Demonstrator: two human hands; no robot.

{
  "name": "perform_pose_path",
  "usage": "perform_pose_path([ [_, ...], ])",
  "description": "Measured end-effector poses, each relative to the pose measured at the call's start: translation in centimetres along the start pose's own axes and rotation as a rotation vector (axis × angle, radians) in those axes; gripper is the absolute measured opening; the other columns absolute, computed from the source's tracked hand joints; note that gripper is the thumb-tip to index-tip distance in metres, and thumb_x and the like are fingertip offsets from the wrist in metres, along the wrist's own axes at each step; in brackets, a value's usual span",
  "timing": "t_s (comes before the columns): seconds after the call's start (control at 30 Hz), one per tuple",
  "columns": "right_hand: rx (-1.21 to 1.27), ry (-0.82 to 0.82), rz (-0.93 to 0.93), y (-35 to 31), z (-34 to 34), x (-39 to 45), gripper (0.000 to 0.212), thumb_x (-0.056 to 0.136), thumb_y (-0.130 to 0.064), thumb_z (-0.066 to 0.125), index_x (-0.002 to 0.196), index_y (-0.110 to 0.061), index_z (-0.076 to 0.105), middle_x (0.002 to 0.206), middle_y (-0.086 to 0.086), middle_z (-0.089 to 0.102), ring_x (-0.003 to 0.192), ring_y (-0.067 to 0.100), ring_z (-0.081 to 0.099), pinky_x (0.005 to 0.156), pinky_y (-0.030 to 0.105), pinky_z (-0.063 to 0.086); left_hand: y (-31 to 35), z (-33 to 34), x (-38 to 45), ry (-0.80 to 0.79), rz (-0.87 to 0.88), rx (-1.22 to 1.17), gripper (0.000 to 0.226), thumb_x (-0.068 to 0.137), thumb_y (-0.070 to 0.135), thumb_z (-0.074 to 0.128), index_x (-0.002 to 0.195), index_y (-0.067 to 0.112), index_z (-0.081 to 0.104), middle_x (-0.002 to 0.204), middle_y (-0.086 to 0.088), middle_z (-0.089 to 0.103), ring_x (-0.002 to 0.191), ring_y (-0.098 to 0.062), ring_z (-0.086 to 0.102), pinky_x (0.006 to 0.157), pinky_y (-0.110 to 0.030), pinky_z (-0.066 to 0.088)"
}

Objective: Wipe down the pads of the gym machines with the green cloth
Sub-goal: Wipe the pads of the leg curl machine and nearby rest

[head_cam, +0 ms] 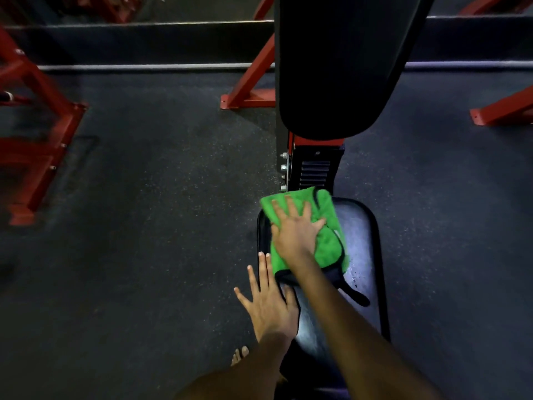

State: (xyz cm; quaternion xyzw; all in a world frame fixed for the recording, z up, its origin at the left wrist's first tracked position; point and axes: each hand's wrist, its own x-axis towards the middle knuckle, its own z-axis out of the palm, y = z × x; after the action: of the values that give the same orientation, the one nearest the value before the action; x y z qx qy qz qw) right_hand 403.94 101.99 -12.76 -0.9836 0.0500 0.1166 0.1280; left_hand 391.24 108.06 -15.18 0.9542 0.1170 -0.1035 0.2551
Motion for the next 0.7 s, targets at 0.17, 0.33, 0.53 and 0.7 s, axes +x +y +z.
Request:
perform_pose_path([
  [0.17, -0.151, -0.062, -0.239, 2.9, -0.7, 1.0, 0.058, 0.096, -0.046, 0.042, 0.149, -0.042, 0.017, 0.159, -0.009, 0.013, 0.144, 0.028, 0.013, 0.106, 0.062, 0.020, 0.1, -0.2, -0.2, -0.023, -0.021, -0.017, 0.071, 0.081, 0.052, 0.001, 0.149, 0.031, -0.003, 0.152, 0.023, -0.016, 0.147, -0.013, -0.007, 0.114, -0.052, -0.009],
  [0.33, -0.010, 0.074, 0.245, 5.4, -1.2, 2.8, 0.055, 0.095, -0.048, 0.043, 0.147, -0.037, 0.028, 0.155, -0.005, 0.027, 0.140, 0.030, 0.017, 0.103, 0.060, 0.022, 0.0, -0.2, 0.0, -0.039, -0.022, -0.024, 0.066, 0.085, 0.056, -0.002, 0.146, 0.031, -0.009, 0.152, 0.021, -0.015, 0.146, -0.012, -0.006, 0.115, -0.050, -0.004],
  [0.53, -0.045, 0.015, -0.051, 3.1, -0.3, 0.3, 0.056, 0.096, -0.047, 0.039, 0.148, -0.041, 0.019, 0.158, -0.010, 0.017, 0.143, 0.028, 0.012, 0.107, 0.063, 0.016, -0.3, 0.3, 0.0, -0.014, -0.010, -0.011, 0.067, 0.087, 0.052, 0.004, 0.149, 0.029, 0.001, 0.153, 0.020, -0.007, 0.147, -0.015, 0.003, 0.116, -0.053, 0.003],
  [0.7, -0.037, 0.027, 0.200, 8.7, -1.1, 1.8, 0.059, 0.094, -0.057, 0.036, 0.148, -0.041, 0.020, 0.157, -0.011, 0.021, 0.145, 0.027, 0.011, 0.102, 0.074, 0.009, -0.2, 0.2, 0.0, -0.022, -0.003, -0.017, 0.071, 0.086, 0.054, 0.003, 0.152, 0.027, 0.006, 0.152, 0.020, -0.008, 0.147, -0.016, 0.007, 0.116, -0.051, 0.005],
])
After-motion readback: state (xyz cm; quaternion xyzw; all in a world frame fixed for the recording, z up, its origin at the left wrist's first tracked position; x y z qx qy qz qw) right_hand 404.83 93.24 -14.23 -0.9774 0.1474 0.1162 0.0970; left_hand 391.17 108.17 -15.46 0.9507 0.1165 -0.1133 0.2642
